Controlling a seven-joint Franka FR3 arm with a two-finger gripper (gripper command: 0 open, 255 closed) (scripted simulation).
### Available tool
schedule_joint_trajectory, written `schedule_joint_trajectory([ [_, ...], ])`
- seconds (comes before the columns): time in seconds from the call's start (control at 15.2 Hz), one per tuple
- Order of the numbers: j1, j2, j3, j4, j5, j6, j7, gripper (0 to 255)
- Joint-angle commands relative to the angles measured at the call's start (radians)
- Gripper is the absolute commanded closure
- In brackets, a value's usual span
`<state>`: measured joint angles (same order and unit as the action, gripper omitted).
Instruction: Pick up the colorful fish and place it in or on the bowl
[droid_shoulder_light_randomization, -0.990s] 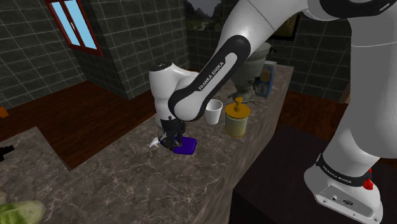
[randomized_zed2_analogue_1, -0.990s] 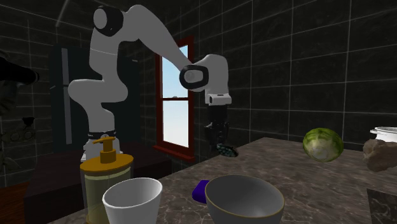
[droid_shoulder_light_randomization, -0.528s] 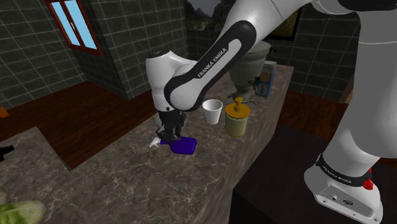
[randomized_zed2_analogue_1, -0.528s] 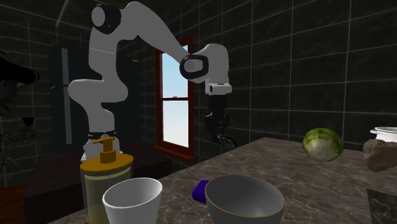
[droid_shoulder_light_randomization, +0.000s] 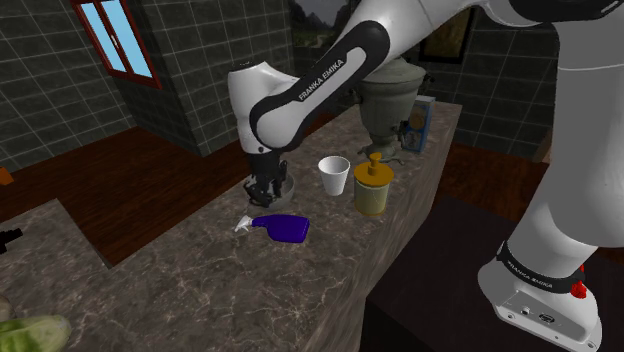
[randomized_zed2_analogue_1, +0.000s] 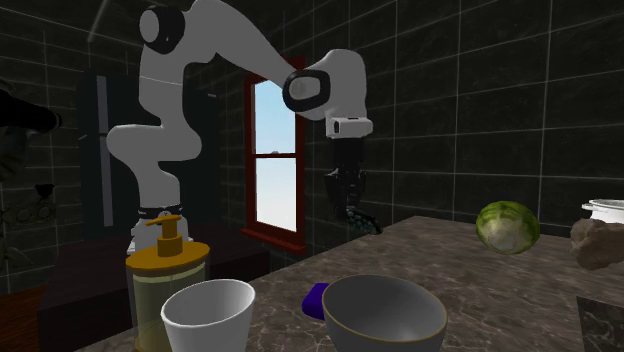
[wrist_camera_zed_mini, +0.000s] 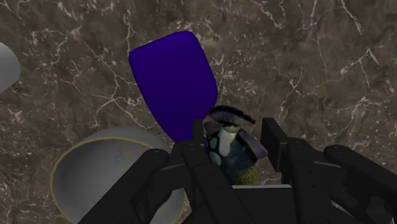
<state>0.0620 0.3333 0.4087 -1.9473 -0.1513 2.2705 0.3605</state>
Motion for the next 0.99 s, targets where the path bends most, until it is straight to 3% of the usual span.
schedule_joint_trajectory([
  [0.0,-0.02,0.028,-0.015,0.045,-0.004,-0.018,-0.037,255],
  [0.66,-0.084,0.25,-0.08,0.405,-0.035,-0.161,-0.198,255],
  [0.73,-0.078,0.225,-0.074,0.365,-0.032,-0.145,-0.181,255],
  [0.79,-0.078,0.225,-0.075,0.365,-0.032,-0.145,-0.181,0],
  [0.92,-0.028,0.23,-0.127,0.298,-0.104,0.01,-0.027,0],
])
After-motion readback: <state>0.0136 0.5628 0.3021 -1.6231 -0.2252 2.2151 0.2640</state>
